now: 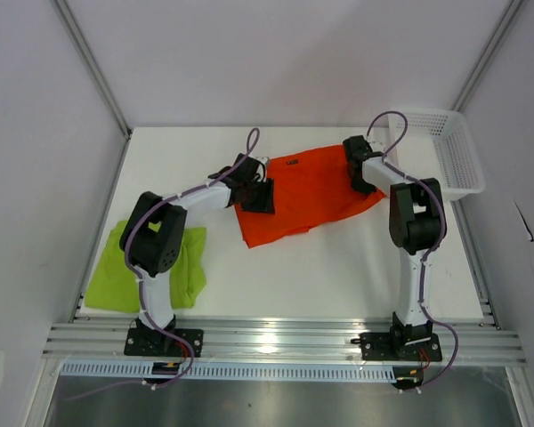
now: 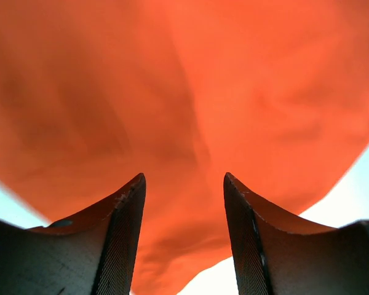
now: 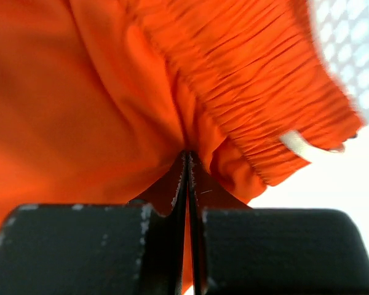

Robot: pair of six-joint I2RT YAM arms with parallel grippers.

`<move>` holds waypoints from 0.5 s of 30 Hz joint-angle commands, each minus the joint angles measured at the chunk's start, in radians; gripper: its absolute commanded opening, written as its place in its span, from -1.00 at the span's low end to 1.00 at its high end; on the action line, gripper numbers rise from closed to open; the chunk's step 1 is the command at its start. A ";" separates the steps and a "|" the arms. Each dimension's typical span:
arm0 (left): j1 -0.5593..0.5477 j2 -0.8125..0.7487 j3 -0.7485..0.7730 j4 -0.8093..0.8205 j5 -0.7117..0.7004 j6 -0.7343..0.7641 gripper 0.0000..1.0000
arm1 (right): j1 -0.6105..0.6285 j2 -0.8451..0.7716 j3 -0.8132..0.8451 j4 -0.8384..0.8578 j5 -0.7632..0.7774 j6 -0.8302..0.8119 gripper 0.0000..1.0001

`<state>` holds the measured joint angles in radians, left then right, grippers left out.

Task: Fold and stack the shorts
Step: Fold the shorts

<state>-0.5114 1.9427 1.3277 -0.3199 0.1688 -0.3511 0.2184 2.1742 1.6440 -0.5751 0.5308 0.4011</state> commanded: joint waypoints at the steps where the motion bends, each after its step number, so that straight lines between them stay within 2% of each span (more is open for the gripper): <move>1: 0.085 -0.083 0.002 0.009 0.026 -0.020 0.14 | 0.035 -0.054 -0.073 -0.045 0.015 -0.001 -1.00; 5: 0.143 -0.142 0.018 -0.030 -0.021 -0.002 0.14 | 0.142 -0.190 -0.289 0.014 -0.047 0.014 -1.00; 8: 0.178 -0.186 0.050 -0.062 -0.054 0.007 0.16 | 0.261 -0.252 -0.351 0.021 -0.092 0.059 -1.00; 12: 0.182 -0.217 0.087 -0.094 -0.071 0.015 0.17 | 0.435 -0.296 -0.343 0.015 -0.164 0.097 -1.00; 15: 0.172 -0.232 0.093 -0.088 -0.049 0.015 0.17 | 0.499 -0.345 -0.297 0.006 -0.204 0.084 -1.00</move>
<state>-0.3252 1.7679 1.3815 -0.3954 0.1112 -0.3473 0.6819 1.9205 1.2957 -0.5617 0.3920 0.4591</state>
